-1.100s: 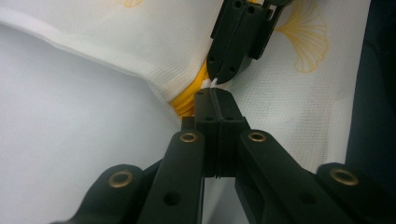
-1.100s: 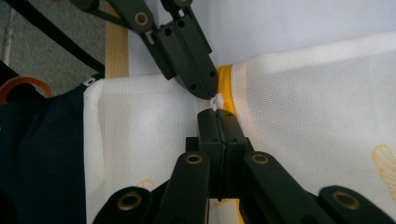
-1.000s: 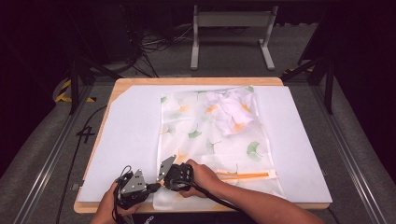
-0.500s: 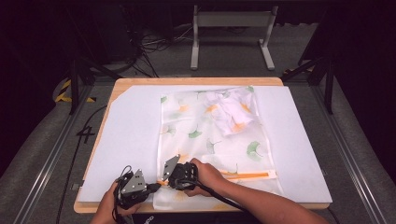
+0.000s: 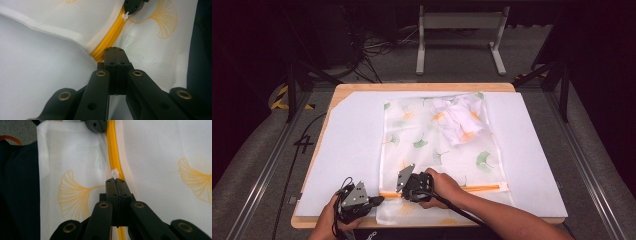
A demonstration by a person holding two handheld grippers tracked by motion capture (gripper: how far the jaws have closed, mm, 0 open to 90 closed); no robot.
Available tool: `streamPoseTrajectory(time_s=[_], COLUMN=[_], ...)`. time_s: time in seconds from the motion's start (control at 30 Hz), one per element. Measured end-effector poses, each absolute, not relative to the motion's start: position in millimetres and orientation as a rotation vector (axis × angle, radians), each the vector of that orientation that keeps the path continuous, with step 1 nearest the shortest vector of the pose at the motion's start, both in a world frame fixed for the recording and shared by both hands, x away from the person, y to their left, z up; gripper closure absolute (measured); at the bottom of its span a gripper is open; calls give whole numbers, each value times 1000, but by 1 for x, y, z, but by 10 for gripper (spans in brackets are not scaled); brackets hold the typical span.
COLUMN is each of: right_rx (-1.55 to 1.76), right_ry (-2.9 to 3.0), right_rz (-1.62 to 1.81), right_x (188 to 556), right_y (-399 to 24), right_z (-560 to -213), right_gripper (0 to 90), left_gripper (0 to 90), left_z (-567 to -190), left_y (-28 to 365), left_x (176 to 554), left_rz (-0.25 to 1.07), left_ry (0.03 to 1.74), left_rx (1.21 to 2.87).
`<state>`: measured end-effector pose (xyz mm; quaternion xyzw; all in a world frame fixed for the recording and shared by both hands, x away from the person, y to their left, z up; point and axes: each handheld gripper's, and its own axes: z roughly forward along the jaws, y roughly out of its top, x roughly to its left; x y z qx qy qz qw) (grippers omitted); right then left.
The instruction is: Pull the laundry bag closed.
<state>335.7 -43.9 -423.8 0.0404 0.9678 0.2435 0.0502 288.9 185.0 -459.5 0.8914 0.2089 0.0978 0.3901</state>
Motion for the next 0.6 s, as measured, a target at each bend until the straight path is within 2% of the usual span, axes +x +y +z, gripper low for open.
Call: streamPoseTrajectory(time_s=[0.6], right_rx=[169], right_ry=[2935], right_rz=[715], right_x=[337], right_y=[-77], right_z=[-422], right_gripper=[900], left_gripper=[900], left_z=[-459], left_y=[185], left_x=[289], left_rz=[244], left_ry=[529], left_rx=[2270])
